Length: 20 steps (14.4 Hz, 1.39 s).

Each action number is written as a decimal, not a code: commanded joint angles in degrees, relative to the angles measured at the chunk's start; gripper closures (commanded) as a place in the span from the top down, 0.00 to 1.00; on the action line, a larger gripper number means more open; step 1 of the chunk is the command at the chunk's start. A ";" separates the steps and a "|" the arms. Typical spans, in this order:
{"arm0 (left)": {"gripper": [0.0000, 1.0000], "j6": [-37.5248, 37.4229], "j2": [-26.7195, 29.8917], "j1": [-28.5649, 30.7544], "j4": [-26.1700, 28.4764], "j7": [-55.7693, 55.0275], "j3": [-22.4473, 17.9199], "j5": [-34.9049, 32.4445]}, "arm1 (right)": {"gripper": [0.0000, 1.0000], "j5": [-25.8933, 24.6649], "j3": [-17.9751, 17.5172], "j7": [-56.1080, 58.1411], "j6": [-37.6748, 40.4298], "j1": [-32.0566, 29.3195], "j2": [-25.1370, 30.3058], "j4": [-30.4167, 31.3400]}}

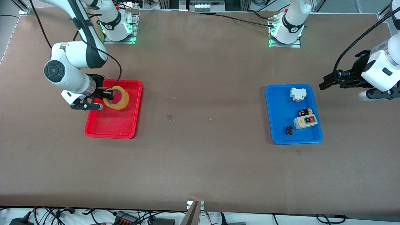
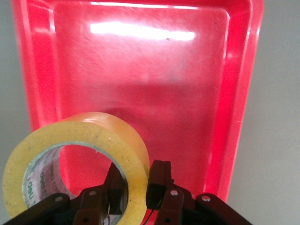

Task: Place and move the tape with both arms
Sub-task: 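Carry the tape roll with the right gripper over the red tray, then lower the tape into the red tray and open the right gripper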

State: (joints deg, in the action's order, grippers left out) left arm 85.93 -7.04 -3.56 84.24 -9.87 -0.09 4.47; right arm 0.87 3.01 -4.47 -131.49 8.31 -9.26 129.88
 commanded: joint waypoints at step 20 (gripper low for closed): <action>1.00 0.82 1.68 0.04 1.81 0.90 0.00 -0.52 | 0.97 0.19 -0.73 5.09 -5.21 -5.32 6.26 -0.57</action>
State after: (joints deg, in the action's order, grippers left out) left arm 85.96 -7.03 -3.54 84.31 -9.87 -0.09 4.46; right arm 0.87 2.78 -0.75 -141.16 3.87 -7.29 130.98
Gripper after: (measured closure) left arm 0.000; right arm 0.031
